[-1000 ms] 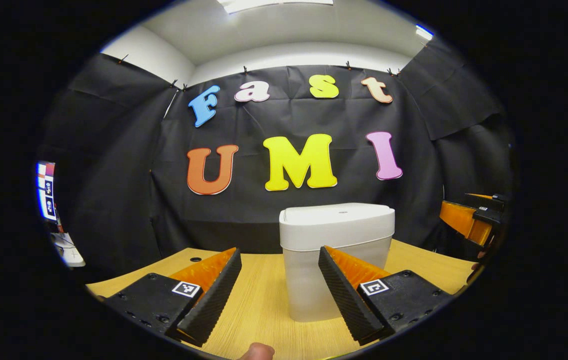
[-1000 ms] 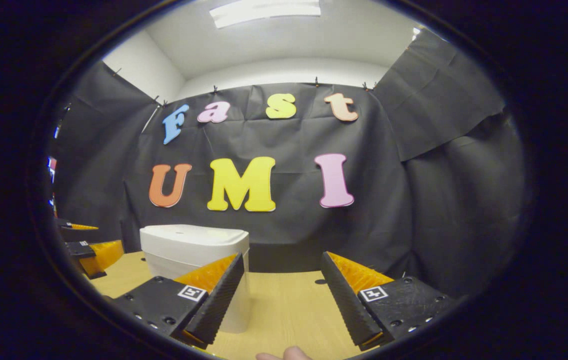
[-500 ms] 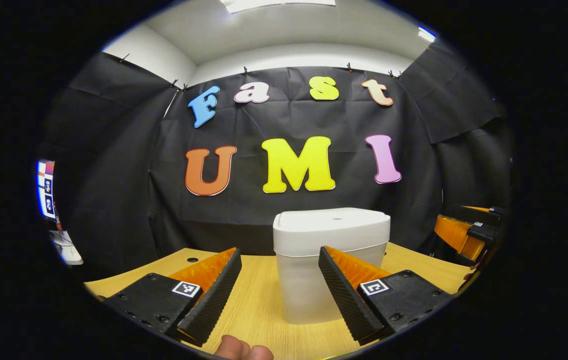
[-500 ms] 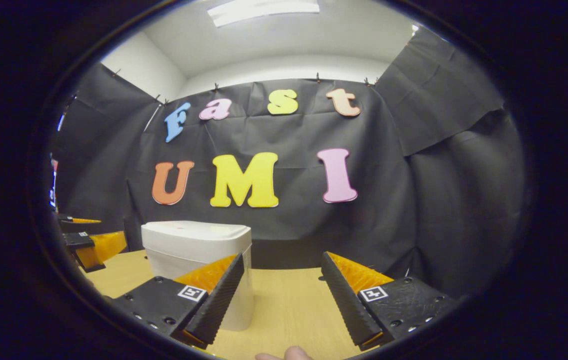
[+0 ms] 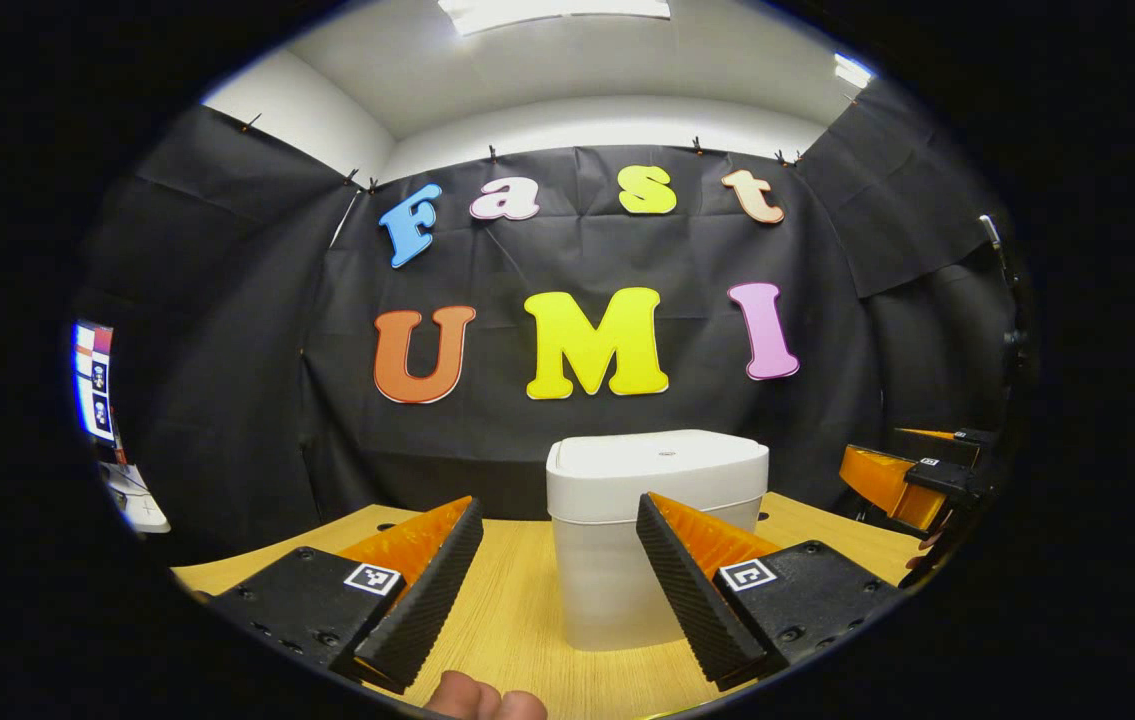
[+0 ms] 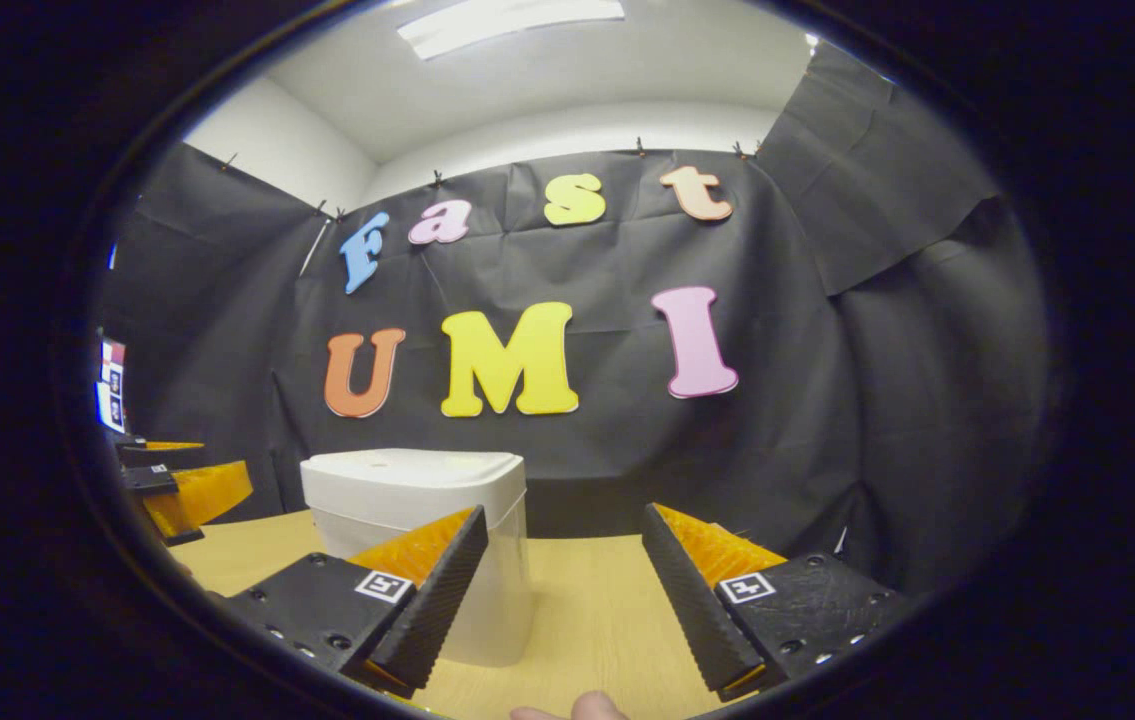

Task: Press the lid of the desktop garbage bin to open it, pick up the crumpled paper on the desktop and throw it into the bin, then pick up the pop can on the desktop and drop it into the bin, and finally close the garbage bin lid.

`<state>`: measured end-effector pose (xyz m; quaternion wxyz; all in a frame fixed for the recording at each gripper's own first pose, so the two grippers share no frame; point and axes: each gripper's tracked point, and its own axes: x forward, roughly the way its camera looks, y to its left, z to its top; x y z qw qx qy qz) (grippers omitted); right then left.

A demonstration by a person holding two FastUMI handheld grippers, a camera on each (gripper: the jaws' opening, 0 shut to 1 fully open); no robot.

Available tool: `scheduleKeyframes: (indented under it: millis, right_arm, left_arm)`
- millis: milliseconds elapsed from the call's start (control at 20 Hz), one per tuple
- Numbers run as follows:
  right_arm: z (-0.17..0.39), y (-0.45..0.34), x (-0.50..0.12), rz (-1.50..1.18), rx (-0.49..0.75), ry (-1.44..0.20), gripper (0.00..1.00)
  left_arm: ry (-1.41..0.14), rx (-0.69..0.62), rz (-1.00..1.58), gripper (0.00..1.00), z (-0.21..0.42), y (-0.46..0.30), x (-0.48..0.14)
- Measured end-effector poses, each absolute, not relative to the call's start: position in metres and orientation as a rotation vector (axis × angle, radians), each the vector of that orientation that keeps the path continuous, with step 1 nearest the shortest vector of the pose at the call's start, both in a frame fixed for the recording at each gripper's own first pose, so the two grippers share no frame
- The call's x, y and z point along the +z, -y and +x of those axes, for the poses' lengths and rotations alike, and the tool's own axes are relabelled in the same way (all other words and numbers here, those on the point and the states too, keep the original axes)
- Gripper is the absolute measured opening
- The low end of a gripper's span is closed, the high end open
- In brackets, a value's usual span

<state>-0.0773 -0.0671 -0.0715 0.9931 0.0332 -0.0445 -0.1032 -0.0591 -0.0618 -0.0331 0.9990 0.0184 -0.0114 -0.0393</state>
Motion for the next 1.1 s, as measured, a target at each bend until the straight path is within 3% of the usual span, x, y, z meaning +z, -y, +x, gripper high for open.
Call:
scheduleKeyframes:
  millis: [1100]
  right_arm:
    - [-0.081, 0.054, -0.041, 0.026, -0.175, 0.154, 0.97]
  left_arm:
    - [0.022, -0.058, 0.003, 0.99, -0.058, 0.045, -0.034]
